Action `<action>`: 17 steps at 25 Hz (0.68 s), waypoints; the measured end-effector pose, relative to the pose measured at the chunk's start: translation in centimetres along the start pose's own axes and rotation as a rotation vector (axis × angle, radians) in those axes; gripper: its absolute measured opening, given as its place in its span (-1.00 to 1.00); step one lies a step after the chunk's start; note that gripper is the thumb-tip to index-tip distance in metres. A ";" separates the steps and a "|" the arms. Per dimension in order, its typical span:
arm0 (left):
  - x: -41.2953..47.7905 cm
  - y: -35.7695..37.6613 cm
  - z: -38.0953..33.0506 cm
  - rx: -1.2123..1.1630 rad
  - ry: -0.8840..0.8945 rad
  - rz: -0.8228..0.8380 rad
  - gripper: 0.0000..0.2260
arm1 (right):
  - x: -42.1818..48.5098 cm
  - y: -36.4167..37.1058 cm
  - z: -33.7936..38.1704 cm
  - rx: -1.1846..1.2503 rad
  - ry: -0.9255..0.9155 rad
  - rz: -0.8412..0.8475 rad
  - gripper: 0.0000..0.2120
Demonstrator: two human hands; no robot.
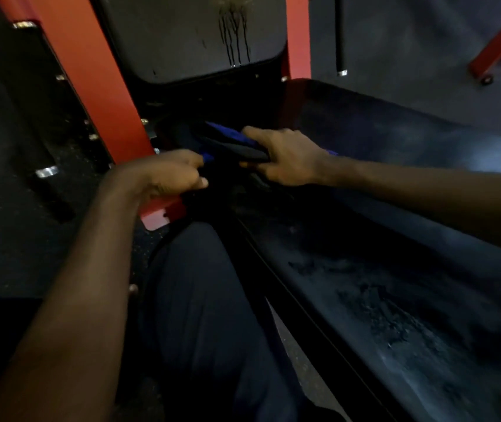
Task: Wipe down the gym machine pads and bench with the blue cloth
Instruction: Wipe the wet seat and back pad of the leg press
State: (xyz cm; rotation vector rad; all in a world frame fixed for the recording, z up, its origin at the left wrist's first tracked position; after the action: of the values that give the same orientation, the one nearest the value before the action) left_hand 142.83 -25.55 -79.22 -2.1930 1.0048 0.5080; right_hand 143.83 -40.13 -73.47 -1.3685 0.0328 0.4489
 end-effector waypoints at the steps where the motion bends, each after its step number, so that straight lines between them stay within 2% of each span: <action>1: 0.4 -0.6 0.1 0.016 -0.001 -0.044 -0.76 | -2.2 -0.5 1.0 0.036 -0.032 0.010 -0.76; 4: 0.9 0.1 -0.8 0.001 0.003 0.012 -0.62 | -11.0 -2.0 4.8 0.137 -0.150 0.092 -0.83; 6: 0.7 1.4 -1.4 0.084 0.004 0.085 -0.41 | -14.4 -2.2 6.4 0.132 -0.246 0.118 -0.65; 7: 0.4 2.1 -1.6 0.158 0.002 0.115 -0.30 | -14.5 -2.0 6.3 0.133 -0.260 0.123 -0.61; 8: 0.2 2.5 -1.9 0.222 0.011 0.107 -0.24 | -13.7 -2.0 6.1 0.146 -0.250 0.113 -0.67; 10: -0.3 2.6 -2.1 0.231 0.061 0.069 -0.31 | -10.6 -1.8 5.3 0.181 -0.186 0.092 -0.85; 12: -0.5 1.9 -2.1 0.191 0.104 0.046 -0.41 | -9.7 -1.7 5.0 0.193 -0.175 0.089 -0.83; 14: -0.6 1.5 -1.5 0.195 0.084 0.035 -0.39 | -12.0 -2.5 5.8 0.148 -0.274 0.050 -0.82; 17: 0.0 2.1 -0.8 0.129 0.098 0.022 -0.37 | -16.2 -2.5 6.4 0.185 -0.308 0.157 -0.53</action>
State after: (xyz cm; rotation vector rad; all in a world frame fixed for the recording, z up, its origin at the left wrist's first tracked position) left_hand 141.25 -27.14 -79.46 -2.1108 1.0840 0.3389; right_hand 128.31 -39.06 -65.22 -1.1078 -0.0703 0.7658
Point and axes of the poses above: each hand's wrist, its own x-axis towards the middle knuckle, its own y-axis out of the palm, z = x × y, the point moved 10 cm from there along x, towards the middle knuckle, and after that the axes turned 1 degree about -x, right-handed, at the moved point
